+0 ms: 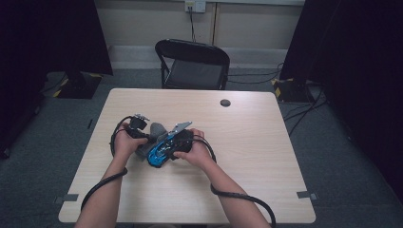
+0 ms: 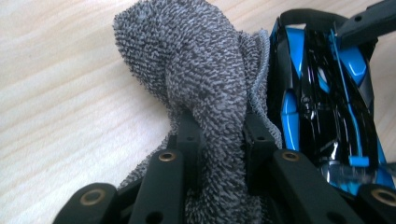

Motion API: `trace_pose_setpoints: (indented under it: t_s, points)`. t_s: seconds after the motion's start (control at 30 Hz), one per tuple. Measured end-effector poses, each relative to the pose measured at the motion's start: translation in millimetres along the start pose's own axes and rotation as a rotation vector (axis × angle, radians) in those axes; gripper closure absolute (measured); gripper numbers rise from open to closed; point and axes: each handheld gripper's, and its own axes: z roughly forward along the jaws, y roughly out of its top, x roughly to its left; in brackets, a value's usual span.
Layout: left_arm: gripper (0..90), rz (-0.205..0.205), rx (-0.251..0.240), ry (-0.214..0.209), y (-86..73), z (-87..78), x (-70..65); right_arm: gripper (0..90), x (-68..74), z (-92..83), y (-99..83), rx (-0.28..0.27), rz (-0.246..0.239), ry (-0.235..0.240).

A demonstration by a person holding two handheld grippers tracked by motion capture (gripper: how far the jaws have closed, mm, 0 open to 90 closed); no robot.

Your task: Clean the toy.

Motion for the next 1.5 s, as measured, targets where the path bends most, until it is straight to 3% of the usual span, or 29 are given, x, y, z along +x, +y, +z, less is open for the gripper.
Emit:
trace_pose_setpoints:
  t_s: [0.53, 0.77, 1.5]
  points:
    - [73.3, -0.019, -0.007, -0.006, -19.9, -13.3, 1.4, 21.0, 0.1, -0.1, -0.2, -0.001, 0.002, -0.001]
    - [73.2, -0.05, -0.038, -0.033, -40.0, -23.6, 5.3, 21.0, -0.4, -0.1, 0.1, 0.002, 0.001, -0.001]
    - [73.1, -0.036, -0.048, -0.037, -71.9, -43.2, -2.5, 21.8, 0.2, -0.4, 1.0, 0.01, 0.006, -0.004]
